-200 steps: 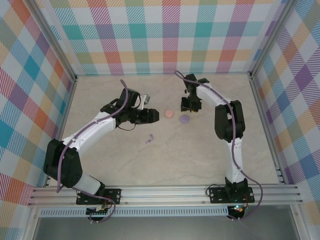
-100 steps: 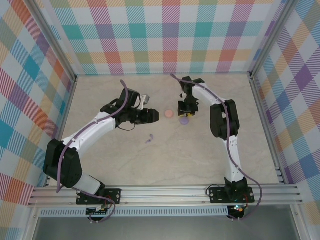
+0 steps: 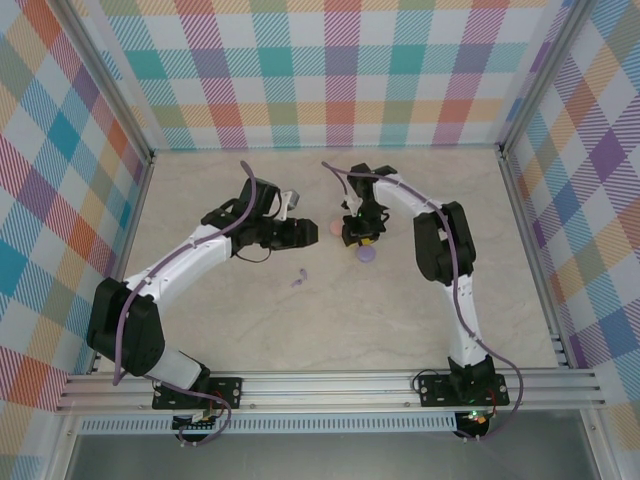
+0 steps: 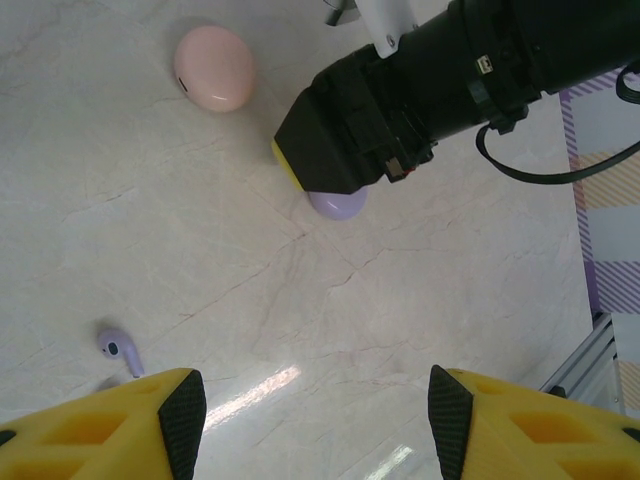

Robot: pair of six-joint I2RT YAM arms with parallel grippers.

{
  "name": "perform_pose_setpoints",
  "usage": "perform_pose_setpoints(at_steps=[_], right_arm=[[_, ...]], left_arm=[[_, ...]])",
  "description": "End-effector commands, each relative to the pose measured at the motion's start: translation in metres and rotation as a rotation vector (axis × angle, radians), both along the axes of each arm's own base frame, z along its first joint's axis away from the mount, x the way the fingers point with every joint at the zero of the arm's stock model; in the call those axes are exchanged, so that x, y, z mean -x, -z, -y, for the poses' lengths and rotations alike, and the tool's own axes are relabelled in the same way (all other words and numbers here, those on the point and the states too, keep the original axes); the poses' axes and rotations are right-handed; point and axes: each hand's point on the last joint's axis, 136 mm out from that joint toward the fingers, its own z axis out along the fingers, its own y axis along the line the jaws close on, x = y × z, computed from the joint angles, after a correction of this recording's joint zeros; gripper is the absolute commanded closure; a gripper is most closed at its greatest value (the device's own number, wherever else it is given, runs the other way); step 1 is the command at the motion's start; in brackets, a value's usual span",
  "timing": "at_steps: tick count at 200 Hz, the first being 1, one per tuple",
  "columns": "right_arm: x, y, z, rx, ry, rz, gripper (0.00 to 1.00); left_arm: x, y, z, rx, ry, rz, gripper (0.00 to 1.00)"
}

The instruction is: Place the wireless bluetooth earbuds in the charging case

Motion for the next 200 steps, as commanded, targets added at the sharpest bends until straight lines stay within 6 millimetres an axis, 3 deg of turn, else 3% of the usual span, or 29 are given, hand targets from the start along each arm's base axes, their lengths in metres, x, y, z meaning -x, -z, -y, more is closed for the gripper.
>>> perform_pose_setpoints(at_steps=[1,39,63,117,151,200], right_arm=[[-0.004,-0.036,-0.011,-0.074,-0.019,0.089,0.60],[-0.022,-0.073,0.001,-0.133,0.132,0.183,0.59],[-0.016,-0.083,0.015,-0.214,0.239,0.162,0.59],[0.019,-0.058,0.050,-0.268,0.404,0.066,0.59],[0.031,-0.046,0.055,-0.318,0.472,0.020,0.62],[0.030,-0.034,0.054,-0.342,0.538,-0.003,0.70]], left_arm=[[0.003,-0.001,0.006,0.043,0.007,-0.004,0.38],[-0.017,0.013,0.020,0.105,-0.024,-0.013,0.37],[-0.026,0.035,0.034,0.137,-0.029,-0.080,0.38],[-0.030,0.071,0.075,0.130,0.024,-0.159,0.41],[-0.036,0.091,0.094,0.125,0.042,-0.193,0.43],[-0.044,0.110,0.109,0.131,0.041,-0.226,0.47]])
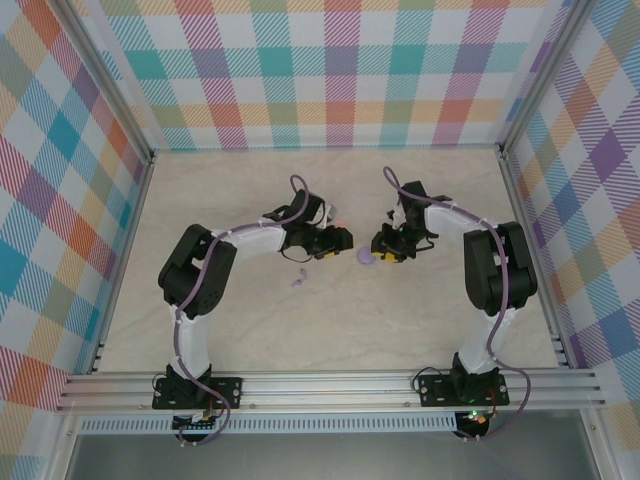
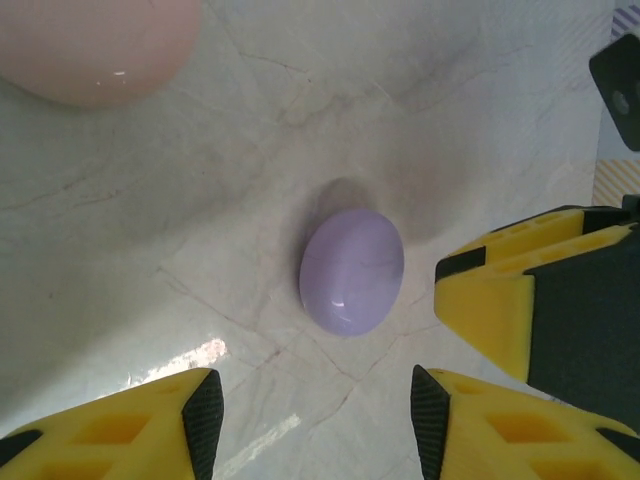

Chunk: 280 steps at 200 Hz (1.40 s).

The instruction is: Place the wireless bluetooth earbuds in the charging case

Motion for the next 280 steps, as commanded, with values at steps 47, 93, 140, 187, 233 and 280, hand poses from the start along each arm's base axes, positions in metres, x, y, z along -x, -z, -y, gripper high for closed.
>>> perform_pose_setpoints(at_steps=[47,93,140,187,233,280], right_arm=[[-0.011,-0.006,-0.006,-0.062,0.055,0.025,0.72],[-0.010,0.000,-0.006,-0.064,0.061,0.015,0.77],[-0.009,0.008,-0.006,-0.065,0.069,-0.004,0.79],[-0.006,0.017,-0.005,-0.057,0.070,-0.020,0.80],[-0.005,0.023,-0.004,-0.056,0.075,-0.028,0.84],[-0.003,0.026,-0.004,-0.053,0.072,-0.034,0.84]], left_arm=[[-0.001,0.011,0.025,0.039,0.030,-0.041,0.50],[0.000,0.018,0.032,0.055,0.030,-0.065,0.53],[0.000,0.024,0.038,0.080,0.023,-0.084,0.57],[0.002,0.034,0.044,0.089,0.030,-0.111,0.57],[0.004,0.037,0.051,0.114,0.030,-0.126,0.58],[0.006,0.036,0.059,0.139,0.041,-0.139,0.58]])
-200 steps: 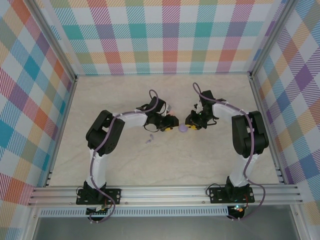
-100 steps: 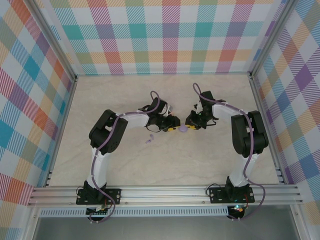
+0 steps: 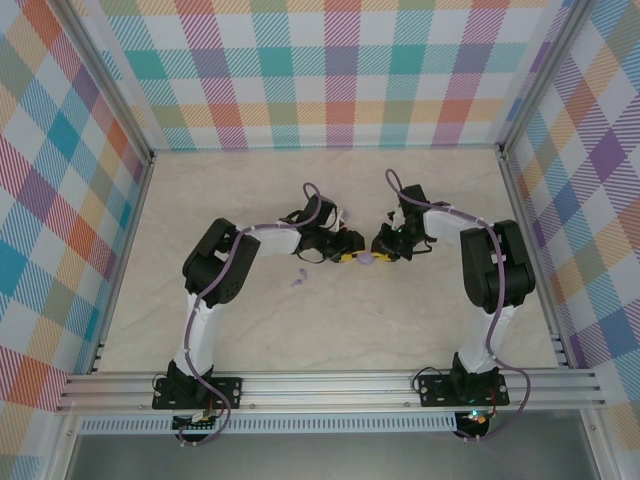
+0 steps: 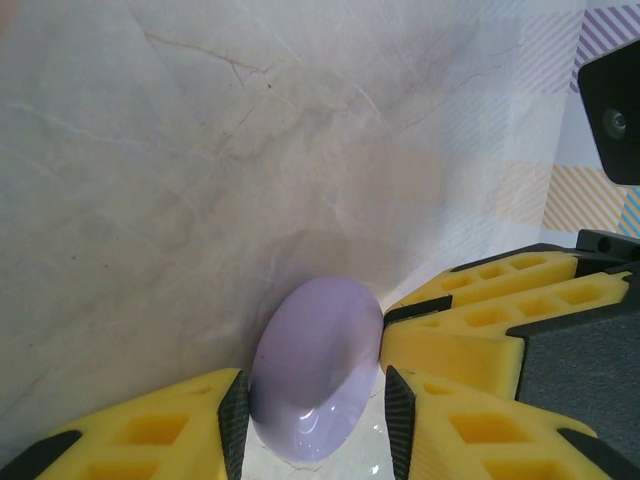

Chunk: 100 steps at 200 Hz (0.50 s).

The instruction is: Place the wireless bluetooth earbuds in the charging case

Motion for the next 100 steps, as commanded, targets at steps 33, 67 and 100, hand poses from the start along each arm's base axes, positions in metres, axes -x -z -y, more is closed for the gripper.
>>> perform_pose_setpoints(at_steps=[33,67,100], right_arm=[[0.0059,0.0133,0.0021,-0.007,0.005,-0.038,0.84],[0.0055,0.0116,0.0016,-0.011,0.007,-0.034,0.84],[0.0045,0.0088,0.0009,-0.021,0.007,-0.025,0.84]], left_arm=[[0.0132,0.0114,0.0173,0.012,0.038,-0.037,0.62],[0.0138,0.0106,0.0174,0.013,0.035,-0.040,0.66],[0.0138,0.0076,0.0201,0.026,0.037,-0.042,0.68]])
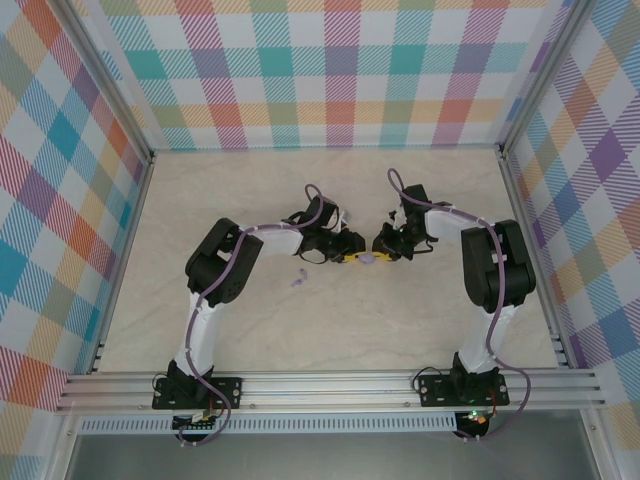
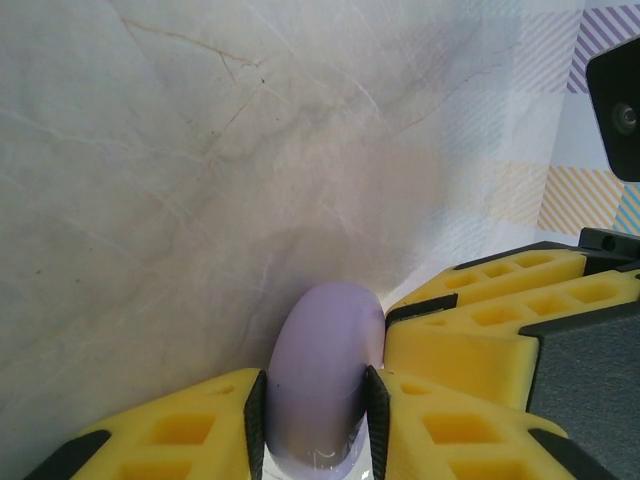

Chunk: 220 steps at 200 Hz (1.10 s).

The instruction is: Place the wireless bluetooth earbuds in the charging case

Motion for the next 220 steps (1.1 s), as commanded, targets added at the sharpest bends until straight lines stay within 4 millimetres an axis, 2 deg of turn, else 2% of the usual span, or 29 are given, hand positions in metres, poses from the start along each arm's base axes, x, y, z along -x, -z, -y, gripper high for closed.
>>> perform_pose_setpoints(at_steps=[1,84,114,145,178,202,220], right_arm=[[0.005,0.008,0.000,-0.010,0.003,-0.024,0.84],[0.004,0.003,-0.004,-0.049,0.004,-0.011,0.84],[0.003,-0.005,-0.001,-0.062,0.017,0.011,0.82],[0.000,-0.033,0.007,-0.077,0.033,0.082,0.76],[-0.002,-0.072,0.018,-0.144,0.046,0.172,0.67],[-0.001,-0.099,0.021,-0.230,0.026,0.231,0.61],[0.003,-0.128,0.018,-0.335,-0.016,0.306,0.57]], left_arm=[[0.013,0.004,0.015,0.016,0.037,-0.026,0.68],[0.013,0.002,0.018,0.039,0.038,-0.034,0.68],[0.011,-0.004,0.019,0.052,0.033,-0.025,0.78],[0.007,-0.015,0.013,0.046,0.018,0.007,0.80],[-0.001,-0.033,-0.002,0.054,-0.001,0.054,0.80],[-0.006,-0.065,-0.013,0.111,-0.005,0.135,0.80],[-0.005,-0.095,-0.021,0.154,0.010,0.216,0.79]])
